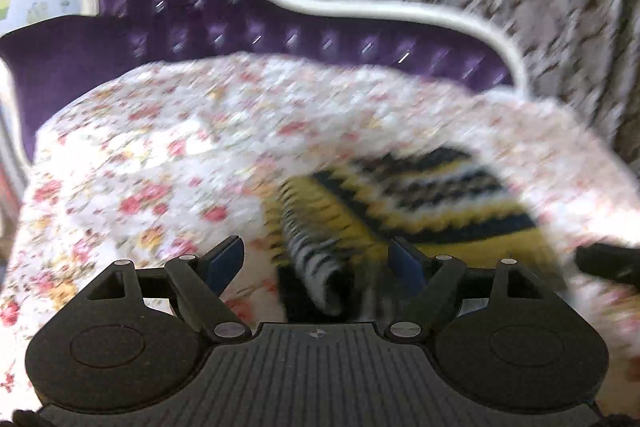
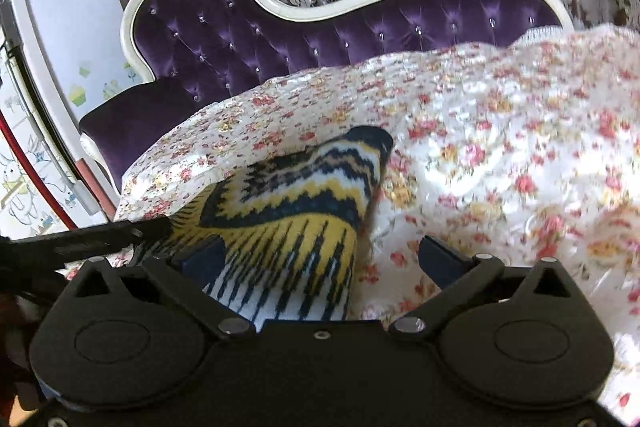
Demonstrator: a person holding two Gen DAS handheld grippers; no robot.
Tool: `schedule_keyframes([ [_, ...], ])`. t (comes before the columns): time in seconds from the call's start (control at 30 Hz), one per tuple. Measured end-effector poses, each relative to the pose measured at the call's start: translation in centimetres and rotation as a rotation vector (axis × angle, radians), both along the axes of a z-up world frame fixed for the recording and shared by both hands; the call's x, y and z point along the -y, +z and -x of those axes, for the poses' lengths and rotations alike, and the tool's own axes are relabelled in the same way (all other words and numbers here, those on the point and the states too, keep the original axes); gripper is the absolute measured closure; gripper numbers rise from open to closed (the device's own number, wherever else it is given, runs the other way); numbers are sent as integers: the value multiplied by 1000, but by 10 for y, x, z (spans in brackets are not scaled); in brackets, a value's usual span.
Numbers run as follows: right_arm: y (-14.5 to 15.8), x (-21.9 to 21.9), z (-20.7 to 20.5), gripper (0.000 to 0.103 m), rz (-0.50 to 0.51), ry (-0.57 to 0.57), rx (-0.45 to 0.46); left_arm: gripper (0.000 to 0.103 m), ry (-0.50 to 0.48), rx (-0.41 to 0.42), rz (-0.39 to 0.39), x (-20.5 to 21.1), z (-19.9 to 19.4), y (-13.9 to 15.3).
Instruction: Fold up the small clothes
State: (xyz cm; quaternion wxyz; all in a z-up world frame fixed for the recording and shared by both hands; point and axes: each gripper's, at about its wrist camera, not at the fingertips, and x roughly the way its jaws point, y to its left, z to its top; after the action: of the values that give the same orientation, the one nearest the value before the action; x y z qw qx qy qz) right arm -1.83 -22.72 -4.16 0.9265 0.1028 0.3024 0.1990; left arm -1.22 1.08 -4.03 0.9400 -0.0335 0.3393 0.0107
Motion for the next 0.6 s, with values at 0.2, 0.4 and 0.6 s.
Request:
schedule_keyframes([
  [0.2,4,-13,-16,0,55,-37,18,18,30,-29,58,-16,0,-20],
  [0.4,3,-22,-42,0,100,-78,34,14,28,-69,73,-16,-6,-21],
  [0.6,-27,-32,-60,0,231,-102,-58,9,33,-79,55,-14,-8,-24],
])
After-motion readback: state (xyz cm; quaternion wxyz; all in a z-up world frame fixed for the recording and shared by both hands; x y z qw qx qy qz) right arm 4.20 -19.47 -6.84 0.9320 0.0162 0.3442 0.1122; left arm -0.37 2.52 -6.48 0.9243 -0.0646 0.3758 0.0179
